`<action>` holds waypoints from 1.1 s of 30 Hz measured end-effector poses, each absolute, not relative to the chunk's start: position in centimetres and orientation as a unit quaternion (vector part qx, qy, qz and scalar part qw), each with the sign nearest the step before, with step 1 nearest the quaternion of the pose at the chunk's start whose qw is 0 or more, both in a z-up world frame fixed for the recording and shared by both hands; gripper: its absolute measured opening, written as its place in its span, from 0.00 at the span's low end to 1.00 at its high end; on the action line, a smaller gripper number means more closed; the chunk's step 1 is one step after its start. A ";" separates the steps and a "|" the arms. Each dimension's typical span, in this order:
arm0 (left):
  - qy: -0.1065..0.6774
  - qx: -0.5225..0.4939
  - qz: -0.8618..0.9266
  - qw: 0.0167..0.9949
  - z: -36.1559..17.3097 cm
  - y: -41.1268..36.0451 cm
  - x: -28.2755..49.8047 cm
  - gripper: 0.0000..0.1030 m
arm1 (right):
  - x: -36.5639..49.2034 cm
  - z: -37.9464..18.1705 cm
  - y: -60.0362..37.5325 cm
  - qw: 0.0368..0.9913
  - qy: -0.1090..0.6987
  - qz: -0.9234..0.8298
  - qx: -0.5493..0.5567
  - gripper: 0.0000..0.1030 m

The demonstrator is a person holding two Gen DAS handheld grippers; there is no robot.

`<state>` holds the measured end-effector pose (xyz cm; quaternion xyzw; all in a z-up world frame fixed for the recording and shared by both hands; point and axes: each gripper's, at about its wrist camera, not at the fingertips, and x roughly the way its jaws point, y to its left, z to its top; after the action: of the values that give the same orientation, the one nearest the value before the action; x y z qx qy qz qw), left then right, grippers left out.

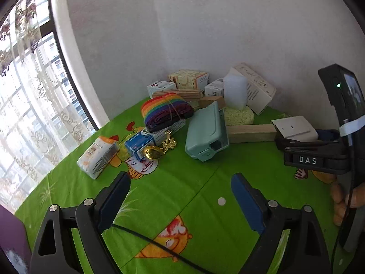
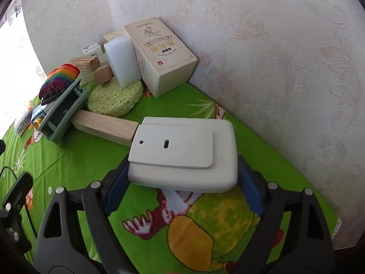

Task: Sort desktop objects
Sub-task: 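Grasp the white plastic tray with the right tool while the left tool grasps the teal holder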

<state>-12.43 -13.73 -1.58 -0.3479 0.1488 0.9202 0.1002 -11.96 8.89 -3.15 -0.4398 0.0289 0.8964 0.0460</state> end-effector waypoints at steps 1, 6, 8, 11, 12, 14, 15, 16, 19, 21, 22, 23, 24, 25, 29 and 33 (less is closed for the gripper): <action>0.168 -0.345 0.918 0.099 -1.9 -12.8 -12.8 0.88 | -11.5 -3.1 9.2 0.041 0.023 0.897 -0.440 0.85; 0.220 -0.334 0.911 0.102 -3.1 -9.9 -14.3 0.88 | -8.6 -2.5 11.2 0.032 0.021 0.901 -0.433 0.85; 0.239 -0.333 0.907 0.095 -3.5 -9.0 -15.0 0.87 | -7.7 -2.3 12.1 0.035 0.020 0.902 -0.430 0.85; 0.259 -0.329 0.904 0.086 -3.9 -8.1 -16.1 0.84 | -6.8 -2.1 12.7 0.033 0.021 0.902 -0.429 0.85; 0.265 -0.329 0.903 0.080 -4.0 -7.9 -16.5 0.82 | -6.6 -2.0 12.8 0.032 0.020 0.902 -0.430 0.85; 0.273 -0.337 0.898 0.077 -4.4 -7.5 -17.4 0.69 | -6.0 -1.9 13.1 0.029 0.020 0.902 -0.431 0.85; 0.276 -0.341 0.895 0.076 -4.6 -7.3 -17.8 0.65 | -5.8 -1.8 13.3 0.029 0.020 0.902 -0.431 0.85; 0.279 -0.346 0.893 0.072 -4.8 -7.1 -18.1 0.55 | -5.5 -1.7 13.5 0.028 0.020 0.902 -0.431 0.85; 0.278 -0.351 0.892 0.064 -4.9 -7.2 -18.8 0.36 | -5.3 -1.4 13.5 0.026 0.018 0.903 -0.429 0.85; 0.257 -0.358 0.895 0.072 -4.6 -7.6 -18.9 0.36 | -4.5 -1.1 13.4 0.024 0.014 0.904 -0.426 0.85; 0.250 -0.359 0.896 0.073 -4.4 -7.8 -18.7 0.36 | -3.8 -0.8 12.9 0.022 0.013 0.906 -0.423 0.85; 0.239 -0.361 0.898 0.077 -4.4 -7.9 -18.4 0.36 | -3.3 -0.6 12.9 0.020 0.011 0.907 -0.421 0.85; 0.219 -0.367 0.900 0.085 -4.2 -8.4 -18.0 0.36 | -2.7 -0.4 12.8 0.017 0.011 0.908 -0.420 0.85; 0.195 -0.375 0.902 0.092 -3.9 -9.1 -17.6 0.36 | -1.8 0.0 11.8 0.015 0.011 0.908 -0.418 0.85; 0.100 -0.394 0.908 0.101 -2.9 -12.1 -14.9 0.35 | 0.1 1.0 10.5 -0.002 0.007 0.911 -0.413 0.84; 0.024 -0.392 0.915 0.089 -1.6 -15.8 -10.8 0.33 | 0.3 2.2 7.5 -0.025 -0.002 0.913 -0.407 0.84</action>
<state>-10.76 -15.81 -1.62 -0.3917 0.0238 0.9154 0.0890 0.31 7.49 2.23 -0.4069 -0.0025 0.9131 -0.0255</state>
